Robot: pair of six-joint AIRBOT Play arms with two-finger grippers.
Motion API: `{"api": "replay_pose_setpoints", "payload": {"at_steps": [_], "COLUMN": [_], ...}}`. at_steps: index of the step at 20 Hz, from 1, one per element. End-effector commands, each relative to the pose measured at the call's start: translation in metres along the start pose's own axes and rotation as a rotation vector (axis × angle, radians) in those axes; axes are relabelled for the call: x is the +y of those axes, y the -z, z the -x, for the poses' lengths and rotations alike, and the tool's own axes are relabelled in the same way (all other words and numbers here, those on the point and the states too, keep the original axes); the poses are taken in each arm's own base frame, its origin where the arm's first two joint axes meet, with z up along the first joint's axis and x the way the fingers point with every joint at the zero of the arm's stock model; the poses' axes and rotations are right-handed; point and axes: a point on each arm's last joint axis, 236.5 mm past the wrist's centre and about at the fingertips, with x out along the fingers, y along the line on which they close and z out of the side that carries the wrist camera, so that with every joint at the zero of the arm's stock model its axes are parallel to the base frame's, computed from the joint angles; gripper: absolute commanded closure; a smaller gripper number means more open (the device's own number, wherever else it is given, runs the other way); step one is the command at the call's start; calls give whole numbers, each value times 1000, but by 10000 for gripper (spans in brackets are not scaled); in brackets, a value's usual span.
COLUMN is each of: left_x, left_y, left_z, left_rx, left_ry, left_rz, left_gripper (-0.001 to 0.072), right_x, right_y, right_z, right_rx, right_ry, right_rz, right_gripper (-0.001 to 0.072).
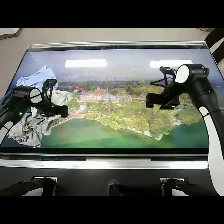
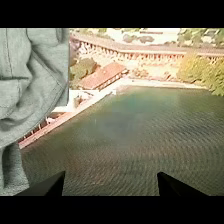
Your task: Fold the shirts.
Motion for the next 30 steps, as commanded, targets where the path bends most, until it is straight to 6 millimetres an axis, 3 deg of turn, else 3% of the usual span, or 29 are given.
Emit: {"api": "replay_pose_setpoints", "payload": {"at_steps": [1, 13, 21, 24, 25, 26, 28, 30], "left_x": [0, 0, 0, 26, 42, 72, 124, 161], "left_y": [0, 0, -13, 1, 2, -4, -17, -5], "left_z": [0, 0, 1, 21, 32, 48, 77, 77], "left_rx": [0, 0, -52, 35, 57, 57, 2, -4], "left_ry": [0, 0, 2, -107, -174, -299, -458, -417], "left_rz": [-1, -1, -11, -128, -186, -209, -86, 197], "left_gripper": [4, 3, 3, 2, 3, 2, 1, -1], "right_x": [0, 0, 4, 5, 5, 5, 5, 5], "right_y": [0, -1, -27, -30, -31, -31, -32, -31], "right_z": [0, 0, 1, 2, 2, 2, 2, 2], "right_rx": [0, -4, -112, -129, -132, -132, -134, -131], "right_ry": [0, -1, -17, -19, -20, -20, -20, -19], "right_rz": [0, 0, 0, 0, 0, 0, 9, 16], "right_gripper": [36, 36, 36, 36, 36, 36, 36, 36]}}
